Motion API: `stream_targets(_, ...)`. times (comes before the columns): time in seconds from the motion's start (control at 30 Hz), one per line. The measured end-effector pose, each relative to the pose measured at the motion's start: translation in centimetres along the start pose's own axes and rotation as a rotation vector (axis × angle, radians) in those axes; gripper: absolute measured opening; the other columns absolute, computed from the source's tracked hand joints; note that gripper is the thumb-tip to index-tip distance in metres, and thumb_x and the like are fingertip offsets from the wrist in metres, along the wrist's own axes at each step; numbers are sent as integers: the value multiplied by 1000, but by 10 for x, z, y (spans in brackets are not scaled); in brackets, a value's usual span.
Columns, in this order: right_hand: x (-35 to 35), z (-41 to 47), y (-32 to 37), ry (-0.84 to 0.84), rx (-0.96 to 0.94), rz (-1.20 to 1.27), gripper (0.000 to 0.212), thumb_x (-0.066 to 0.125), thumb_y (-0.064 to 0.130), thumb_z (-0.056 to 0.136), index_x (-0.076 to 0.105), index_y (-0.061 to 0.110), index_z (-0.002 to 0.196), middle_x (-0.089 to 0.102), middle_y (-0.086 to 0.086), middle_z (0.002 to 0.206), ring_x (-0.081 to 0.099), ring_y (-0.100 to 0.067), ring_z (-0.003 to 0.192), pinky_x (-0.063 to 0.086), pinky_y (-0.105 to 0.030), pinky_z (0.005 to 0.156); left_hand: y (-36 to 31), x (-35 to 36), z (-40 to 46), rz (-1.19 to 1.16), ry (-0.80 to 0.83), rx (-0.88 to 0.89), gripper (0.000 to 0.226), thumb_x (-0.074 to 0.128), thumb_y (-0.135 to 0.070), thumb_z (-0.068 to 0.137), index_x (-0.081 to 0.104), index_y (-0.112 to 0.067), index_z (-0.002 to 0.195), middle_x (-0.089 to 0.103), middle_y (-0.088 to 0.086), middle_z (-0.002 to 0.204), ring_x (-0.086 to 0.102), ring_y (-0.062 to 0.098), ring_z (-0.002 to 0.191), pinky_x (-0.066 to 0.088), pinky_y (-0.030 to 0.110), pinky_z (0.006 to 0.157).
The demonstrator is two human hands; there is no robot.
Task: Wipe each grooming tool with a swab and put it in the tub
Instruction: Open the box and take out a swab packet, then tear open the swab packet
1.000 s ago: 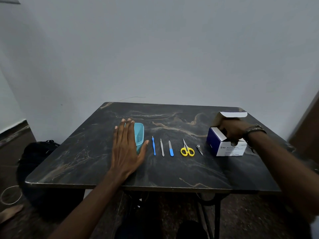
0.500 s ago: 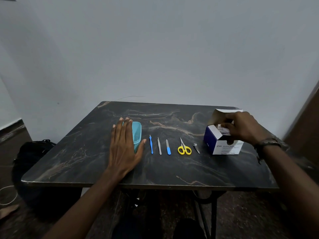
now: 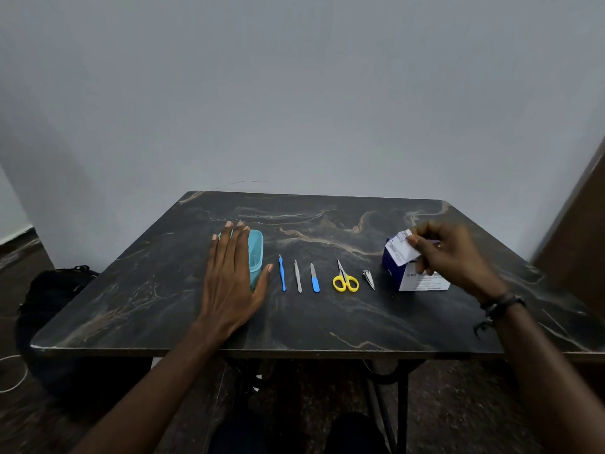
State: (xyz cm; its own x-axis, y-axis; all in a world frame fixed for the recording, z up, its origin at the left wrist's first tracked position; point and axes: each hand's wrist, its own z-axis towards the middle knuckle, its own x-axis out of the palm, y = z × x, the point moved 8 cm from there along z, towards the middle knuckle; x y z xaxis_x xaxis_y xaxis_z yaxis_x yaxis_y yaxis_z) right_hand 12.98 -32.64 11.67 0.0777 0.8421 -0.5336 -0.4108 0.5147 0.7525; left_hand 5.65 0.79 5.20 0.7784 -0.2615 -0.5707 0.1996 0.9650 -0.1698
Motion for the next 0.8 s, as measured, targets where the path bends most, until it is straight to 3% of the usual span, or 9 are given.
stream_targets(0.17, 34, -6, 3, 10, 17, 297, 8, 63, 1, 89, 56, 6, 86, 65, -6, 66, 63, -23, 41, 42, -25, 33, -4, -3, 0, -36, -45, 50, 70, 53, -38, 88, 33, 2, 142, 40, 21, 147, 29, 34, 141, 21, 50, 117)
stream_targets(0.27, 56, -7, 7, 28, 18, 409, 9, 66, 1, 87, 58, 6, 85, 64, 2, 56, 56, -12, 37, 36, -18, 34, -11, -5, 0, -60, -87, 111, 69, 63, -27, 86, 36, 4, 141, 41, 21, 147, 29, 33, 142, 22, 51, 118)
stream_targets(0.37, 79, -7, 15, 64, -6, 524, 11, 67, -3, 84, 61, 6, 81, 68, 2, 58, 58, -3, 47, 41, -12, 45, -23, -5, 0, -91, -94, 182, 67, 68, -21, 83, 39, 5, 139, 43, 20, 145, 32, 33, 141, 25, 50, 117)
stream_targets(0.57, 123, -11, 9, 146, 49, 544, 9, 73, 3, 81, 64, 4, 81, 75, -14, 77, 68, -26, 68, 49, -30, 57, -59, -5, -2, -247, -108, 303, 49, 70, -13, 84, 55, 7, 126, 58, 20, 131, 54, 31, 124, 45, 39, 104)
stream_targets(0.67, 137, -15, 9, 172, 60, 558, 9, 71, 2, 82, 63, 0, 84, 75, -14, 80, 69, -18, 64, 50, -24, 55, -71, 4, -1, -359, -44, 252, 47, 70, -13, 86, 55, 2, 128, 63, 15, 126, 62, 21, 110, 50, 29, 94)
stream_targets(0.8, 142, -19, 12, 190, 33, 588, 9, 71, -4, 80, 63, -5, 82, 73, -14, 75, 68, -9, 59, 48, -14, 53, -66, 21, 4, -581, 55, 46, 50, 67, -7, 87, 51, -10, 134, 63, 6, 126, 66, 15, 99, 53, 22, 85)
